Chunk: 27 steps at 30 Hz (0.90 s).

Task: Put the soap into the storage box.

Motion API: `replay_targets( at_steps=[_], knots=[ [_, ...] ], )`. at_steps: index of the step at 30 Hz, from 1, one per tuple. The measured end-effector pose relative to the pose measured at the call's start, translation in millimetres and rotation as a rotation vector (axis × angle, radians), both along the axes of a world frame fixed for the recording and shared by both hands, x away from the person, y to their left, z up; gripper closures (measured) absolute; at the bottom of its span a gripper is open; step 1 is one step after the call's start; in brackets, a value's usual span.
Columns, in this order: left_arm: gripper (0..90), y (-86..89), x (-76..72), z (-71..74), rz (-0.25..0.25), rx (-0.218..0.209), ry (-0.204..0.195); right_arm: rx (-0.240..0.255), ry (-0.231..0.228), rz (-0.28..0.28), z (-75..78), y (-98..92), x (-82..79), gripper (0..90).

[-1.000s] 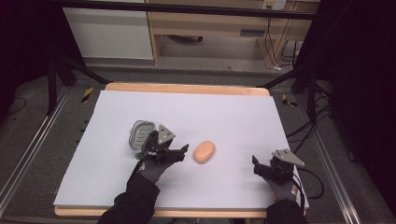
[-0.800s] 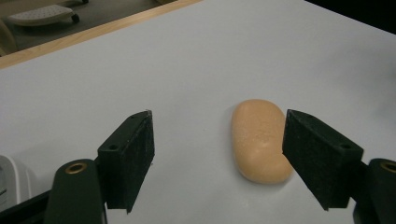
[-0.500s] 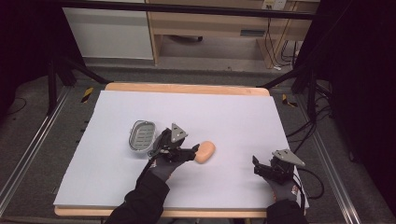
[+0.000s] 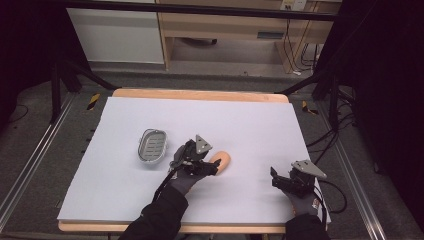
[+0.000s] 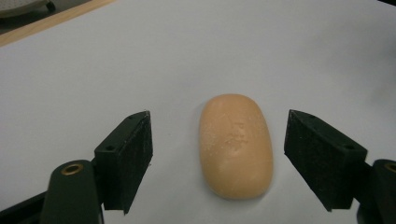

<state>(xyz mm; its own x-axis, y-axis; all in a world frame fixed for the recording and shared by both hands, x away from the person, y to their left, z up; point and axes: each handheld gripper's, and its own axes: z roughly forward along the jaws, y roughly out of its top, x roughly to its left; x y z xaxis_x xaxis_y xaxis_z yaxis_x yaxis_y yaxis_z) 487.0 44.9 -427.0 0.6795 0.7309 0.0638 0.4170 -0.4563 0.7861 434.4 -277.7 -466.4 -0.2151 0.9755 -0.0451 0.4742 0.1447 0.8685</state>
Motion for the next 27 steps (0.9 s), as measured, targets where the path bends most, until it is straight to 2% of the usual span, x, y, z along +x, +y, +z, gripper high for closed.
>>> replay_targets(
  at_steps=[4, 14, 22, 27],
  knots=[
    [22.5, -4.3, 1.7, -1.8, -0.008, 0.026, 0.011, 0.001, 0.001, 0.0, -0.1, 0.0, -0.2, 7.8],
    [22.4, -15.9, 6.8, -5.2, -0.019, 0.028, 0.034, 0.002, -0.001, 0.004, 0.4, 0.5, -0.1, 7.7],
    [22.6, -28.5, 12.8, -14.2, -0.035, 0.076, 0.064, 0.005, 0.004, 0.007, 0.1, 0.9, 0.3, 7.8],
    [22.6, -32.2, 14.5, -17.7, -0.039, 0.08, 0.083, 0.007, 0.005, 0.008, 0.0, 0.6, 0.4, 7.8]
  ],
)
